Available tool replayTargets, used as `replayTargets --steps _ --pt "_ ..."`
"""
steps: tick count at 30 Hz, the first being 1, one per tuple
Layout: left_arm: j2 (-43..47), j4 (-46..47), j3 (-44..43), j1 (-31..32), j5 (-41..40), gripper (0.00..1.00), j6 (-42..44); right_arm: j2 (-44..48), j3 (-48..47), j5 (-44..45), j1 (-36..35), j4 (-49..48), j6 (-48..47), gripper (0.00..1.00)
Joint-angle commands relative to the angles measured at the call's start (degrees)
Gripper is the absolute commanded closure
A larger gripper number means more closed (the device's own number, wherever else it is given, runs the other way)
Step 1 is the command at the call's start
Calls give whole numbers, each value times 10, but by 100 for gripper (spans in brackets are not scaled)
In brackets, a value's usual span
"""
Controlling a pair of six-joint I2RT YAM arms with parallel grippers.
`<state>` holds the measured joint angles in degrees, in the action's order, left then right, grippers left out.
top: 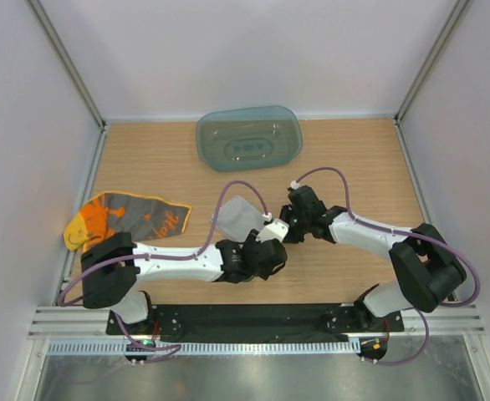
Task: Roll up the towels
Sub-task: Roll the towel
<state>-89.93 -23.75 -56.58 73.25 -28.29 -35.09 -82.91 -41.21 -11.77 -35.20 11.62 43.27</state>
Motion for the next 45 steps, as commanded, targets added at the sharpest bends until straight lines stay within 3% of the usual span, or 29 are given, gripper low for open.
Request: replayTargets --steps 1,11,26,29,34,39,45 --pt "-19 90 -6 5 -6 45 73 -6 -28 -6 -2 32 -13 91" --pt "-72 144 1 6 -13 46 102 -16 -40 -32 -1 48 -14 91" --pt "-93 172 74 6 -33 53 57 -15 -41 -63 19 58 -12 92" --pt "-98 176 78 6 -31 59 55 -16 -41 -68 20 59 -11 92" --pt "-97 173 73 5 -31 86 56 -20 -37 -67 22 61 -10 92" --pt "-65 169 81 -3 3 92 50 -23 -46 -24 29 88 -23 84" --pt "-20 164 83 -35 87 98 26 -36 -55 12 50 108 -43 66"
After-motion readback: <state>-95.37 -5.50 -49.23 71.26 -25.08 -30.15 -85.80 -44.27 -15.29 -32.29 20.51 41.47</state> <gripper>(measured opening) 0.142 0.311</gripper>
